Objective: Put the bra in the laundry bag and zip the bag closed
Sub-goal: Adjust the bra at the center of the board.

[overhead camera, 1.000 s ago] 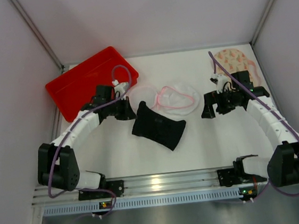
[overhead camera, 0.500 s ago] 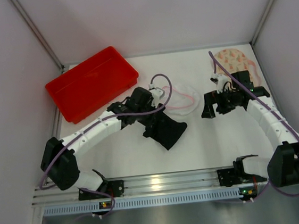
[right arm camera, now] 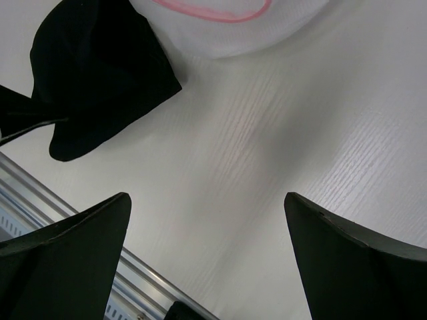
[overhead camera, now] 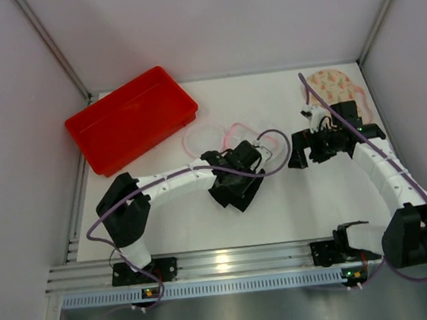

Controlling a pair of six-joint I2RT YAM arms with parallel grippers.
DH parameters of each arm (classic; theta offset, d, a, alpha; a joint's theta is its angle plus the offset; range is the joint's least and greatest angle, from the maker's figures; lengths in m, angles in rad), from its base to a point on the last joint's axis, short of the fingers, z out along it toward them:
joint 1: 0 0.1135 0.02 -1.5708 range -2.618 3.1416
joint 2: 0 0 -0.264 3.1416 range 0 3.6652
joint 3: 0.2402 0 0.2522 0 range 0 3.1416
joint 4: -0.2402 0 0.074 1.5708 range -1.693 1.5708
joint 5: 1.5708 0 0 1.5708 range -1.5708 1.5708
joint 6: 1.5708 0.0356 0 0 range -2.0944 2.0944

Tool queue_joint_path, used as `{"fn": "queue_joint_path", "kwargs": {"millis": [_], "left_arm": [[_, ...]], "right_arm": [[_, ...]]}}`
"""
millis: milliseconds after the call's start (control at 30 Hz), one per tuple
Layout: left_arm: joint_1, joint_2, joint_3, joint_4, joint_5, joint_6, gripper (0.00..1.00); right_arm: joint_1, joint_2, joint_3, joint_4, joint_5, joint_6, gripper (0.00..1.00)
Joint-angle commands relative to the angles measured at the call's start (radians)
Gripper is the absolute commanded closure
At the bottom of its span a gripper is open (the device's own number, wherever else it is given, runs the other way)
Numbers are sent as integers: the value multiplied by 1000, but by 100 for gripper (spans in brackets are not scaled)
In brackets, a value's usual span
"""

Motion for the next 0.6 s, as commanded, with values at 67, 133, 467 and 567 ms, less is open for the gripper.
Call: {"fn": "queue_joint_path", "kwargs": {"millis": [67, 133, 467, 567], "left_arm": [[-41, 40, 60, -3, 3, -28, 100], [-49, 49, 69, -3, 5, -28, 100], [-44, -93, 83, -8, -26, -5, 79], [-18, -132, 76, -46, -12, -11, 85]], "right_arm": [[-20, -36, 0, 36, 10, 5, 1], [-20, -36, -3, 39, 8, 5, 1], [-22, -25, -12, 66, 11, 48, 2], [-23, 4, -23, 97, -65, 100, 4]]}}
